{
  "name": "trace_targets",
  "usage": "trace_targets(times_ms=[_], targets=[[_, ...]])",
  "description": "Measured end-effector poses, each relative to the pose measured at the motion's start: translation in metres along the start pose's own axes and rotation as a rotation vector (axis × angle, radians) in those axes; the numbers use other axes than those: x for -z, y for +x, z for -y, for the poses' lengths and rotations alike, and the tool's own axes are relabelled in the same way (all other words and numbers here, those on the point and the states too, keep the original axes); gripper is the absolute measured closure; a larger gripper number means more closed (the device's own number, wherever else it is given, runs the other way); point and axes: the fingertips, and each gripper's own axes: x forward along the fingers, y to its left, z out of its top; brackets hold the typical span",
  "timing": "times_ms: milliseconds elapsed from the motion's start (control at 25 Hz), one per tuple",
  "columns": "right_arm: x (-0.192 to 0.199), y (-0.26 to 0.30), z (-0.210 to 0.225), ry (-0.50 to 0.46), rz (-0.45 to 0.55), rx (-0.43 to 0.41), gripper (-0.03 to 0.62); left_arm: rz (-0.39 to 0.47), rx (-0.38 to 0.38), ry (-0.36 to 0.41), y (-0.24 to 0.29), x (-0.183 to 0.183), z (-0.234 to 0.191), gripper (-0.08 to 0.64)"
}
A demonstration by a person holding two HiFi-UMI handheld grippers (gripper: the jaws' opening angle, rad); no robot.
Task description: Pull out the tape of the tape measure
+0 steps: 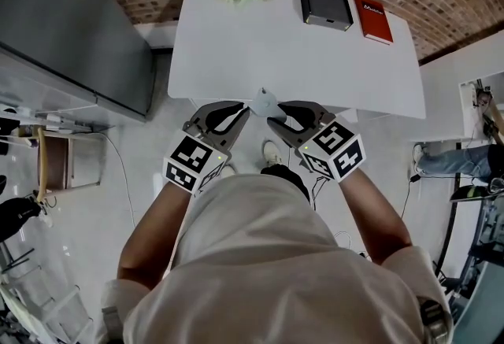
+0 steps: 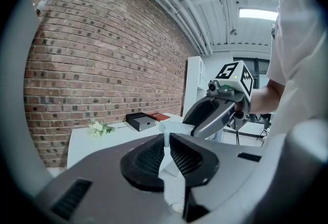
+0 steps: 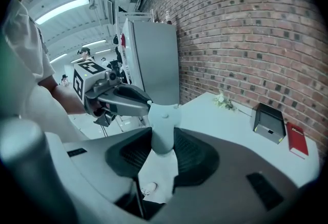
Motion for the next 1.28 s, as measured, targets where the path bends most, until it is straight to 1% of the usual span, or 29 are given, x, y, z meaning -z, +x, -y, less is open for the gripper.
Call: trace_targets(times_ms=[280, 440, 560, 640, 720, 840, 1000, 1120, 1200, 1280], targets=[[0.005, -0.004, -0.01, 0.013, 0.01, 0.023, 0.456, 0.01, 0.005, -0.023, -0.009, 0.007, 0.008, 0.532], [0.002, -0.007, -0.009, 0.031, 0.016, 0.042, 0.457, 0.016, 0.0, -0.021, -0.017, 0.005, 0.011, 0.532], [0.0, -0.006, -0.005, 0.02, 0.013, 0.08, 0.457, 0.025, -0.007, -0.023, -0.023, 0.004, 0.009, 0.532], [0.001, -0.007, 0.003, 0.044, 0.014, 0.099, 0.457, 0.032, -0.013, -0.03, -0.029, 0.005, 0.007, 0.532], [0.0, -0.009, 0.004, 0.079, 0.026, 0.084, 0.457, 0.038, -0.011, -0.044, -0.034, 0.007, 0.007, 0.532], [-0.002, -0.007, 0.0, 0.056, 0.027, 0.079, 0.457, 0.044, -0.006, -0.057, -0.038, 0.009, 0.006, 0.532], [-0.003, -0.004, -0.001, 0.051, 0.023, 0.08, 0.457, 0.049, -0.011, -0.06, -0.042, 0.008, 0.006, 0.532], [-0.002, -0.004, 0.007, 0.052, 0.019, 0.107, 0.457, 0.049, -0.013, -0.067, -0.046, 0.009, 0.005, 0.532], [0.0, -0.006, 0.016, 0.081, 0.024, 0.116, 0.457, 0.05, -0.012, -0.076, -0.049, 0.01, 0.004, 0.532], [-0.001, -0.008, 0.019, 0.102, 0.031, 0.106, 0.457, 0.049, -0.01, -0.077, -0.051, 0.011, 0.002, 0.532]])
